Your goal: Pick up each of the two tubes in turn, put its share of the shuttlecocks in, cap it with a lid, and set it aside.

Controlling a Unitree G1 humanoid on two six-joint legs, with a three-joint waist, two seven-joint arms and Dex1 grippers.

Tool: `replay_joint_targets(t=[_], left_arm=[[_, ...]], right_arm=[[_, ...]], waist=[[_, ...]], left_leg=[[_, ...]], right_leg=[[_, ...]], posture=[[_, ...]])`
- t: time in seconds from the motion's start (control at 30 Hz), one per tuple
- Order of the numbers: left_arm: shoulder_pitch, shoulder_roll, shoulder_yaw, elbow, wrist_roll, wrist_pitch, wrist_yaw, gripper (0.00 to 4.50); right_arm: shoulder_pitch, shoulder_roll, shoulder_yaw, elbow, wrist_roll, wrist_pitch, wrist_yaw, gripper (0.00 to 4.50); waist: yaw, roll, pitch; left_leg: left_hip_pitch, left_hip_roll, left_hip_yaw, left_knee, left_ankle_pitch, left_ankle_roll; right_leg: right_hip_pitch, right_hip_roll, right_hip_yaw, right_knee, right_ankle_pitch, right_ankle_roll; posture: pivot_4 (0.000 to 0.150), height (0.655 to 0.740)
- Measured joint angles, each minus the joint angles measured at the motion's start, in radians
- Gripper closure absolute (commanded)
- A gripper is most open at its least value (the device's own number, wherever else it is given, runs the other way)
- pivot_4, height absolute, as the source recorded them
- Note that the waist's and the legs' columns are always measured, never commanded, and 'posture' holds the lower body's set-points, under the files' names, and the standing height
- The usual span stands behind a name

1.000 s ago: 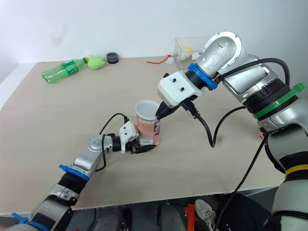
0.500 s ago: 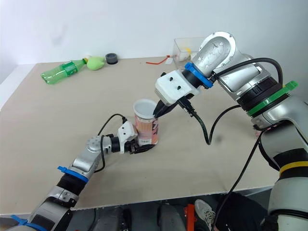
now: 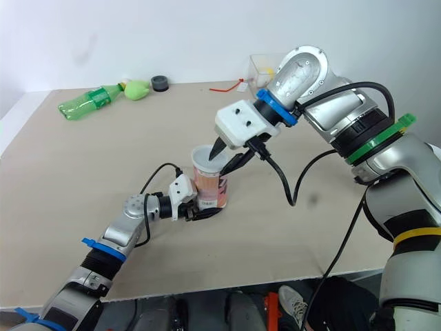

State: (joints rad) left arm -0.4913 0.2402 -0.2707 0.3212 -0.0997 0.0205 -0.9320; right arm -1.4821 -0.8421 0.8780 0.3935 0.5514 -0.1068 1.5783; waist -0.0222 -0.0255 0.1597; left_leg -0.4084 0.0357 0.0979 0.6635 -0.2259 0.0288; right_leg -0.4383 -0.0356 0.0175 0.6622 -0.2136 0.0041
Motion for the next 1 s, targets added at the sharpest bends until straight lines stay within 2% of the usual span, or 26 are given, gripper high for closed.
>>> replay_joint_targets(t=[0.1,0.2,0.27,0.3,0.6,1.0], left_arm=[[0.0,0.003,0.0,0.001,0.0,-0.001,-0.001,1.44],[-0.004,0.004,0.001,0.003,0.0,-0.001,-0.002,1.44],[-0.005,0.005,0.001,0.004,0.0,-0.001,-0.007,1.44],[-0.006,0.006,0.001,0.004,0.0,-0.001,-0.011,1.44],[-0.01,0.017,0.002,0.007,0.0,-0.002,-0.029,1.44],[-0.012,0.017,0.005,0.01,0.0,-0.001,-0.034,1.44]], right_arm=[[0.008,0.018,-0.137,0.011,0.079,0.164,0.0,2.61],[0.035,0.065,-0.279,0.056,0.095,0.33,-0.006,3.43],[0.06,0.078,-0.328,0.066,0.086,0.373,-0.009,4.3],[0.081,0.083,-0.353,0.073,0.072,0.392,-0.012,4.46],[0.268,0.172,-0.467,0.033,-0.078,0.457,-0.078,4.46],[0.339,0.235,-0.496,-0.034,-0.193,0.423,-0.069,4.46]], waist=[[0.0,0.0,0.0],[0.0,-0.001,-0.001],[0.0,-0.002,-0.001],[0.0,-0.002,-0.001],[-0.002,-0.002,-0.001],[-0.002,-0.002,-0.001]], left_leg=[[0.001,0.0,0.0,0.0,0.0,0.0],[0.001,0.001,-0.001,0.0,0.0,0.0],[0.0,0.001,-0.002,-0.001,0.0,0.0],[0.0,0.001,-0.002,-0.001,0.0,0.0],[0.0,0.002,-0.002,-0.002,0.0,0.0],[0.001,0.003,-0.002,-0.002,0.0,-0.001]], right_leg=[[0.0,0.0,0.0,0.0,0.0,-0.001],[0.001,0.0,0.0,0.0,0.0,-0.002],[0.001,0.0,0.0,0.0,0.0,-0.002],[0.001,0.0,0.0,0.0,0.0,-0.002],[0.0,0.007,0.0,0.0,-0.001,-0.002],[0.0,0.011,0.002,0.0,-0.001,-0.001]], posture=[[0.15,0.74],[0.15,0.74],[0.15,0.74],[0.15,0.74],[0.15,0.74],[0.15,0.74]])
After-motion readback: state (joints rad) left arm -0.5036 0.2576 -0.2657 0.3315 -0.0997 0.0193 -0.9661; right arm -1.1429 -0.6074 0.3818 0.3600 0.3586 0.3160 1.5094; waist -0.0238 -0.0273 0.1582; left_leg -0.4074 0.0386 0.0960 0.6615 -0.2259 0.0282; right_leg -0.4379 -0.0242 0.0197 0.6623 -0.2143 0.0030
